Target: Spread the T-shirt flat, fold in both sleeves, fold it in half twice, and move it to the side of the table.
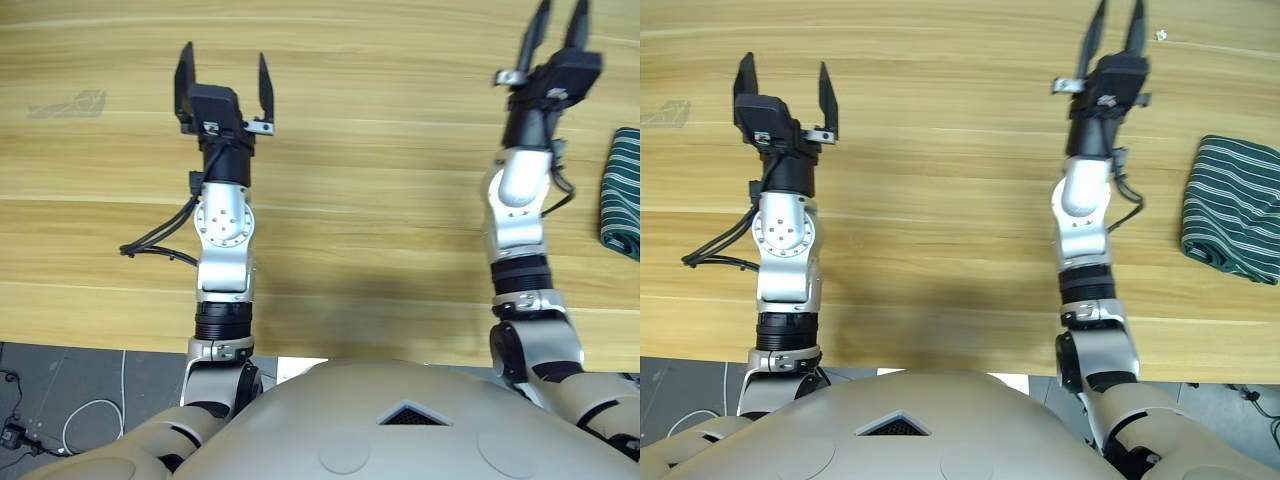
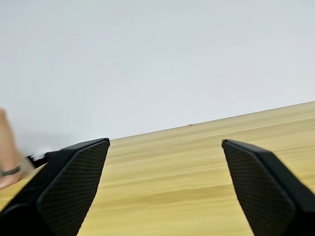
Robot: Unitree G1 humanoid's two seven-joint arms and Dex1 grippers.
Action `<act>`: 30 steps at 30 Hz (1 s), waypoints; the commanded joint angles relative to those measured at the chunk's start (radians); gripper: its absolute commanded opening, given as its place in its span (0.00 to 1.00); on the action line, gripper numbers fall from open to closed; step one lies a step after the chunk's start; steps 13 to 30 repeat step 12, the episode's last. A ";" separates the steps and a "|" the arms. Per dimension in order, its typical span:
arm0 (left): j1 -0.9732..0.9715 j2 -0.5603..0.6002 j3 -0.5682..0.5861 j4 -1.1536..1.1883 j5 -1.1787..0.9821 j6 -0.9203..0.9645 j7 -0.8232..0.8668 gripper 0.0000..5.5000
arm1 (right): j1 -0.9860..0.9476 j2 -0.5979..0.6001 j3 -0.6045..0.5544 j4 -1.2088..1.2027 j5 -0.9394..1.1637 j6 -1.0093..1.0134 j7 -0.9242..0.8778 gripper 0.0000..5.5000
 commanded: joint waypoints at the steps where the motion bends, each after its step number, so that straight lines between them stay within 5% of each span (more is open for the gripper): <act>1: 0.065 0.009 -0.019 0.076 0.068 -0.107 0.055 0.77 | 0.052 0.021 -0.010 0.047 0.050 -0.008 0.082 0.28; 30: 0.062 -0.014 0.001 0.096 0.035 -0.190 0.076 0.77 | 0.085 0.037 -0.023 0.041 -0.002 -0.038 0.131 0.28</act>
